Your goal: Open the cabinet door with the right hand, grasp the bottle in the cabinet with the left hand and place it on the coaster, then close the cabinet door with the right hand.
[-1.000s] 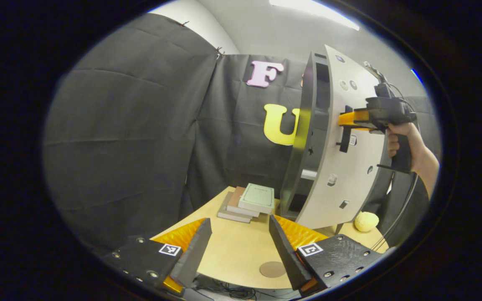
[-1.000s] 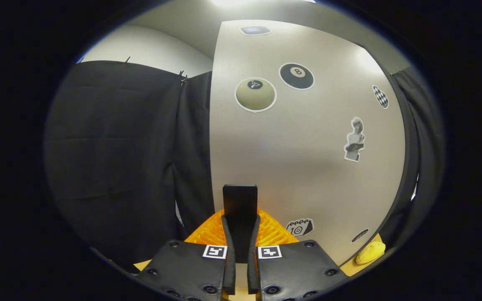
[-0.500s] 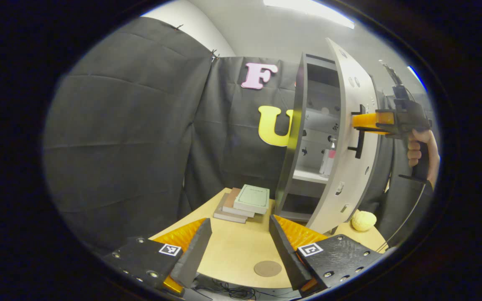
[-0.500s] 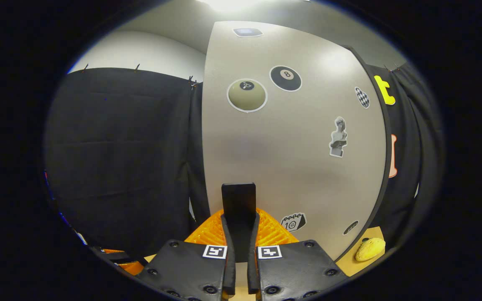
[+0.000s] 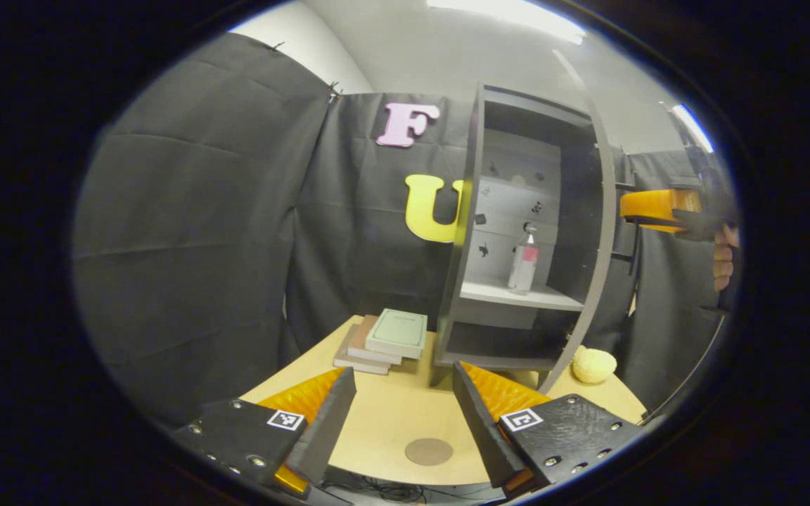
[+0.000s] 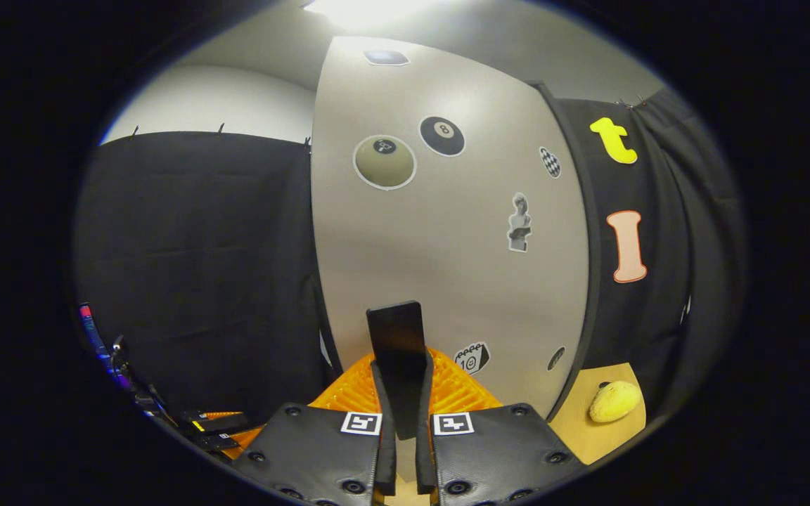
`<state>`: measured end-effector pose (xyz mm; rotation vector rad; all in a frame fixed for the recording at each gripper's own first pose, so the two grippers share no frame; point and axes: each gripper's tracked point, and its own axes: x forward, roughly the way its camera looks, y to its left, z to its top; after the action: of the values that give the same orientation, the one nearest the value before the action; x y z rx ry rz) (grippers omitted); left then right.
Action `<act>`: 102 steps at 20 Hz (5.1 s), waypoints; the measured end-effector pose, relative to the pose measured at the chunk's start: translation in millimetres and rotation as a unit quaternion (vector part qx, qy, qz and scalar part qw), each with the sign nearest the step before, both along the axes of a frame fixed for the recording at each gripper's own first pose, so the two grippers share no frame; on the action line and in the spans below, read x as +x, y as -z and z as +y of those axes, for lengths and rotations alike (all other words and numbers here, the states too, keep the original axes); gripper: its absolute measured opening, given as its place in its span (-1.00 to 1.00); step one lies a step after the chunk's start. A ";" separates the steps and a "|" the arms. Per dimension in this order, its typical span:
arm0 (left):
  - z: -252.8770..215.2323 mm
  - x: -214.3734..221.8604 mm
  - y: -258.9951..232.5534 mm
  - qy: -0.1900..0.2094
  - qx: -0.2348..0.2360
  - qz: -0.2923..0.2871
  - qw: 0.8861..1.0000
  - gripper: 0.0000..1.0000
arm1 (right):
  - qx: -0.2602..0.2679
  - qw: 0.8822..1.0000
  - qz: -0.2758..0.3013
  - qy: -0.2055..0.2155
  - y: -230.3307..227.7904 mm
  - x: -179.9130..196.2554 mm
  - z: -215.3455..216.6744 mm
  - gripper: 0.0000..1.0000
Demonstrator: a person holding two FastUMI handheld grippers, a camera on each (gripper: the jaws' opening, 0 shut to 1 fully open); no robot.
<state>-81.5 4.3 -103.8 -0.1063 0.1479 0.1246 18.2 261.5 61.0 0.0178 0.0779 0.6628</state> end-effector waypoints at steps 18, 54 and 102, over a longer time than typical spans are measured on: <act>-133.1 74.6 8.6 0.198 -0.006 0.019 0.980 0.67 | 0.019 0.980 0.015 0.196 8.2 1.6 -87.2 -0.78; -185.2 348.3 -127.8 0.246 0.038 -0.053 0.967 0.66 | 0.052 0.905 0.036 0.422 15.5 43.5 -179.1 -0.43; -125.0 206.3 -94.4 0.157 0.081 -0.106 0.979 0.42 | 0.007 0.947 0.059 0.315 31.1 81.1 -169.5 0.96</act>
<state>124.9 -120.7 -9.4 0.0666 -0.0605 -0.1896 99.3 91.9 29.9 0.0922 0.1748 0.0211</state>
